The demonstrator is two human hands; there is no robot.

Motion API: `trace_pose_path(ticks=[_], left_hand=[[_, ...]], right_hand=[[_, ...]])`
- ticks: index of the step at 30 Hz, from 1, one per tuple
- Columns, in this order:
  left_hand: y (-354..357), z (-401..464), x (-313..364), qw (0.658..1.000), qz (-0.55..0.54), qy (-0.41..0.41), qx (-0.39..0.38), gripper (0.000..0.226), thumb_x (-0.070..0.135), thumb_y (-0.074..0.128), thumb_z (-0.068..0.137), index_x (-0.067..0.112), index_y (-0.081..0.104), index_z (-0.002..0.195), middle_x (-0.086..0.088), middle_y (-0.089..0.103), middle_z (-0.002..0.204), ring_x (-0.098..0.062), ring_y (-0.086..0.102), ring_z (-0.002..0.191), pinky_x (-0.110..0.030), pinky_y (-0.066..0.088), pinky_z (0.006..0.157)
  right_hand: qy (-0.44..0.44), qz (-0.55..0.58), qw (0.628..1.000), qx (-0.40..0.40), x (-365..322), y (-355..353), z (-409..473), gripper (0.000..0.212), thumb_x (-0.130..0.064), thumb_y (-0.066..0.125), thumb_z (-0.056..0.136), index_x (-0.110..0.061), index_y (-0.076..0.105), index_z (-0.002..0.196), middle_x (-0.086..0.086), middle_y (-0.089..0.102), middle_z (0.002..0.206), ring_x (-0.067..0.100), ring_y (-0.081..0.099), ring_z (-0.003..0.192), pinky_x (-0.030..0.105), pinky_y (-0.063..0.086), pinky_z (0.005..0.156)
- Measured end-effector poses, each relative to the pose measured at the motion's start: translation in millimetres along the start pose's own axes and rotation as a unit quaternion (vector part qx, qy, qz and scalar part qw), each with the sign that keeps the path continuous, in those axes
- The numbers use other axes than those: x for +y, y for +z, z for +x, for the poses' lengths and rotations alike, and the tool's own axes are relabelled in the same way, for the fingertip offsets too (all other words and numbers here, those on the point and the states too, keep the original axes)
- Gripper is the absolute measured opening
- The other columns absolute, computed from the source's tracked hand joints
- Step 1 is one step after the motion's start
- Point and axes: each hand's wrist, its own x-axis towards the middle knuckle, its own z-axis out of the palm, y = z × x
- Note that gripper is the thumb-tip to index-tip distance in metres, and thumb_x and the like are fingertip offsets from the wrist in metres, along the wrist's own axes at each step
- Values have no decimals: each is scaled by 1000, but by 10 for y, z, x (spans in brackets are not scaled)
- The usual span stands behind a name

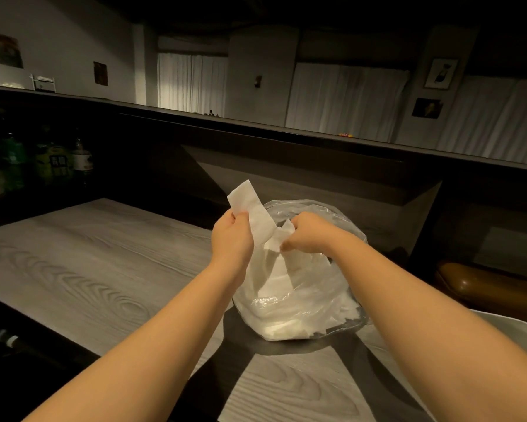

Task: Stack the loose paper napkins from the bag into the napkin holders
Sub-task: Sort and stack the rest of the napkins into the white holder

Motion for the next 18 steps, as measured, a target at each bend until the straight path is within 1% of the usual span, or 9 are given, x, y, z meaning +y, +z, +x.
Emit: trace_pose_path(ticks=[2,4,7,10,12,13,16,17,18], left_hand=[[-13,7,6,1000,-8,3,18,26,23,41,102,13,58,84,-5,61,84,-20,58,79,-35,46,69],[-18,-3,24,999,-27,8,36,27,24,41,103,18,58,83,-2,61,83,-19,59,79,-32,46,68],[53,-86,98,996,-80,-12,30,24,23,42,103,23,58,85,-2,64,88,-21,63,85,-32,51,71],[219,-221,120,993,-116,-37,1,21,20,43,102,22,60,90,-6,67,92,-26,66,87,-36,54,71],[345,-305,101,991,-131,-37,-2,18,21,44,101,24,61,94,-7,67,97,-29,67,93,-41,56,79],[408,-347,95,990,-138,-38,-1,16,23,45,100,26,59,94,-8,66,100,-30,65,97,-44,56,85],[598,-479,30,985,-160,-61,-15,15,25,46,99,25,57,90,-10,66,105,-34,63,105,-55,50,98],[667,-532,4,983,-165,-74,-30,17,21,46,99,24,59,89,-10,67,103,-35,63,105,-55,49,99],[729,-581,-37,982,-165,-84,-44,18,18,47,98,22,62,90,-11,69,101,-34,65,103,-54,50,99]], right_hand=[[-3,50,998,22,25,-104,-78,10,-21,69,85,-13,62,86,1,60,82,15,55,69,25,41,52],[-17,189,979,77,113,-210,-173,8,-18,69,84,-11,65,88,3,64,84,21,62,75,29,47,59],[-34,383,911,149,313,-318,-366,7,-15,66,89,-14,70,96,5,71,92,23,69,86,35,53,76],[-36,491,851,183,494,-380,-528,17,-14,64,92,-15,68,108,2,73,102,22,70,95,41,56,88],[-37,537,818,202,594,-441,-627,26,-15,63,93,-14,64,119,2,71,109,22,69,100,42,56,89],[-41,570,794,208,647,-470,-682,28,-15,62,93,-14,62,121,3,70,112,23,68,102,42,56,88],[-57,686,696,205,841,-502,-888,36,-18,63,88,-16,60,124,6,70,117,24,67,106,41,56,88],[-58,716,666,201,914,-478,-954,43,-21,64,84,-16,59,127,7,69,120,25,67,108,41,56,90],[-50,737,644,198,969,-423,-1018,49,-23,64,82,-15,58,130,8,69,122,26,66,110,42,55,91]])
